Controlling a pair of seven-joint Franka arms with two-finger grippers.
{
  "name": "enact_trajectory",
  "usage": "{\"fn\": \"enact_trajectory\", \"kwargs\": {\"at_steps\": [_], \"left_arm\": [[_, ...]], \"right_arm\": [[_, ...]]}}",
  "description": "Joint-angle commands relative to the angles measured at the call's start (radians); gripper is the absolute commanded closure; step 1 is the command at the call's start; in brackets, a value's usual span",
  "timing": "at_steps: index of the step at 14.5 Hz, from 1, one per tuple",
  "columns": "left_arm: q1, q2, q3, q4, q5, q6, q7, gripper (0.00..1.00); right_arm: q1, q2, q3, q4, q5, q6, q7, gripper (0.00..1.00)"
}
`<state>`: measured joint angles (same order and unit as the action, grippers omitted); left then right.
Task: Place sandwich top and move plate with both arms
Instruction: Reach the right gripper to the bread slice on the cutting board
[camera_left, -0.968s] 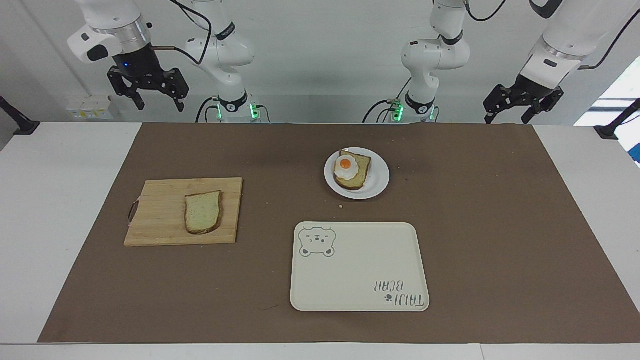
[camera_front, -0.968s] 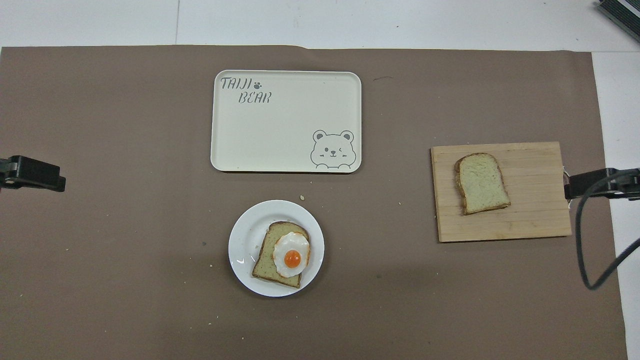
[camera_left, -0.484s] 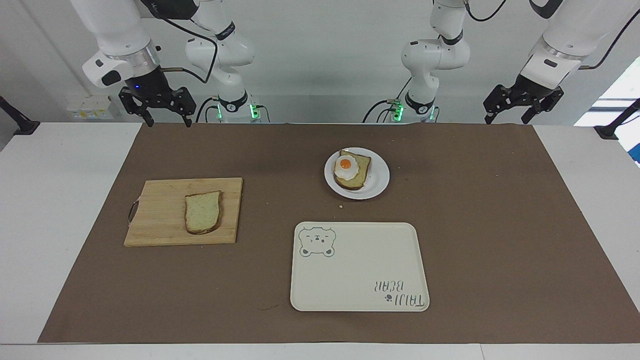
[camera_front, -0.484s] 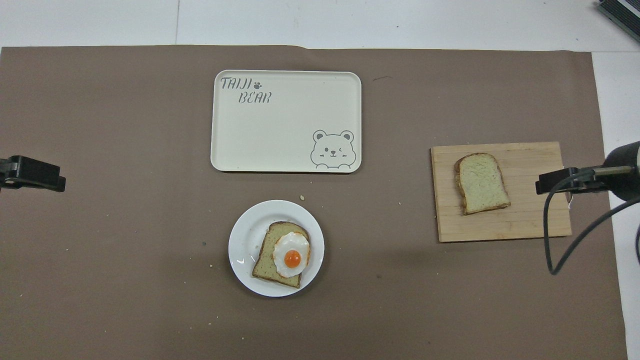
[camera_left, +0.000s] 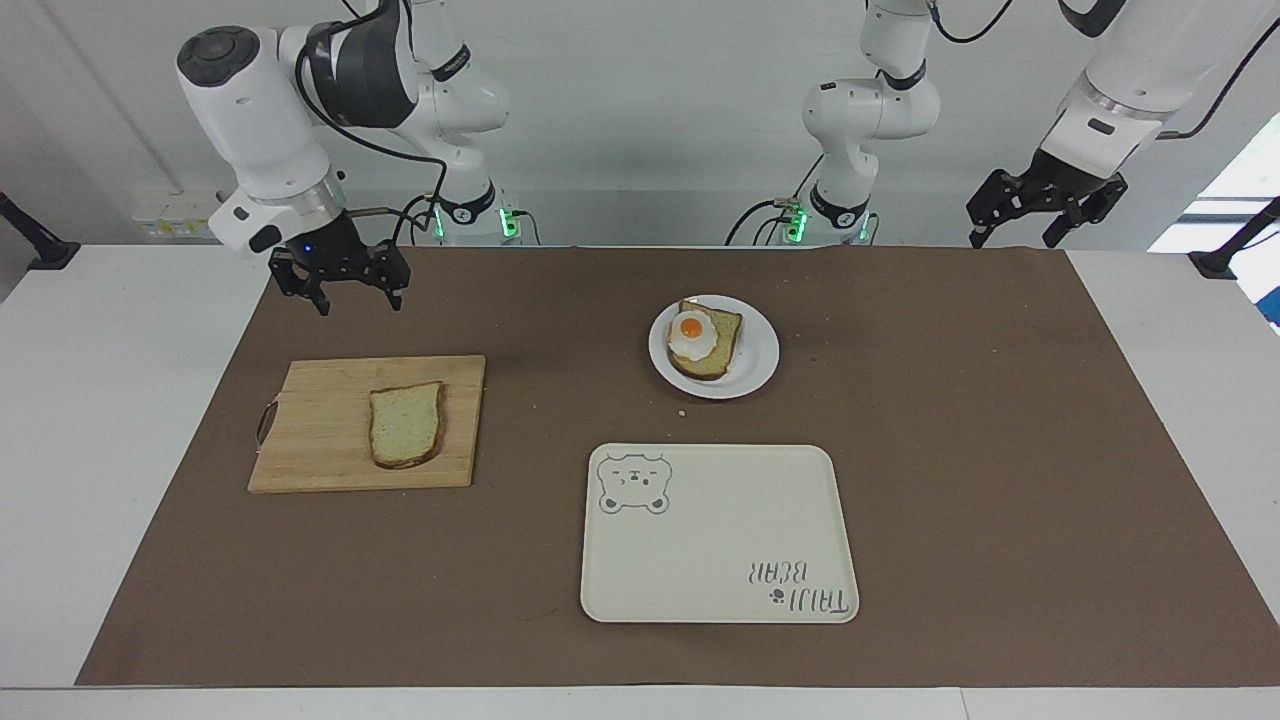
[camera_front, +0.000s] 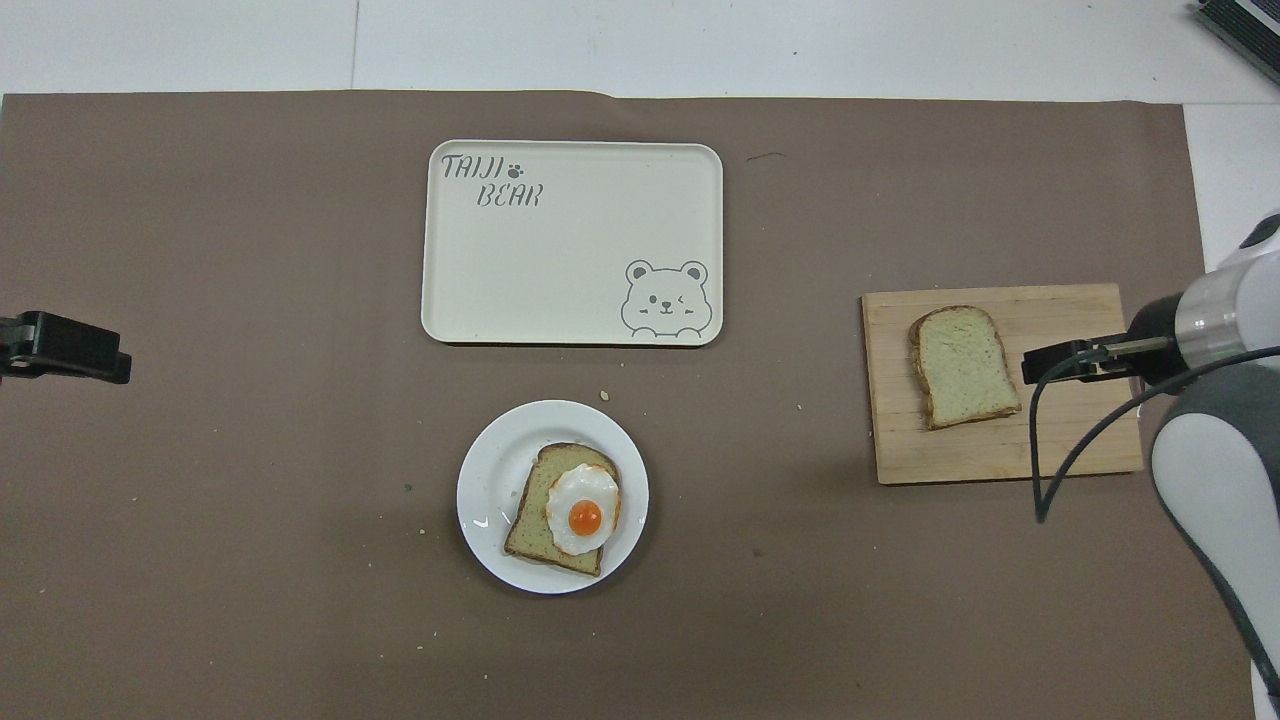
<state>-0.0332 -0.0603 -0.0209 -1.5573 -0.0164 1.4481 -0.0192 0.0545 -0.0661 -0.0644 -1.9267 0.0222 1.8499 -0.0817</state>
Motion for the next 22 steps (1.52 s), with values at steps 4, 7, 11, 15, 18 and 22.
{"fn": "enact_trajectory", "kwargs": {"at_steps": [4,7,11,15,18,22], "left_arm": [[0.007,0.005,-0.005,0.013,0.015,-0.018,-0.008,0.00],[0.007,0.004,-0.005,0.013,0.015,-0.018,-0.008,0.00],[0.007,0.005,-0.005,0.013,0.015,-0.018,-0.008,0.00],[0.007,0.005,-0.005,0.013,0.015,-0.018,-0.008,0.00],[0.007,0.005,-0.005,0.013,0.015,-0.018,-0.008,0.00],[0.007,0.005,-0.005,0.013,0.015,-0.018,-0.008,0.00]], "right_arm": [[-0.015,0.090,0.005,-0.055,0.050,0.144,-0.070,0.00],[-0.024,0.123,0.005,-0.061,0.051,0.187,-0.076,0.00],[-0.079,0.186,0.003,-0.106,0.122,0.274,-0.225,0.00],[-0.101,0.255,0.003,-0.120,0.124,0.357,-0.291,0.00],[-0.110,0.284,0.005,-0.121,0.125,0.382,-0.302,0.00],[-0.119,0.318,0.005,-0.121,0.208,0.403,-0.355,0.00]]}}
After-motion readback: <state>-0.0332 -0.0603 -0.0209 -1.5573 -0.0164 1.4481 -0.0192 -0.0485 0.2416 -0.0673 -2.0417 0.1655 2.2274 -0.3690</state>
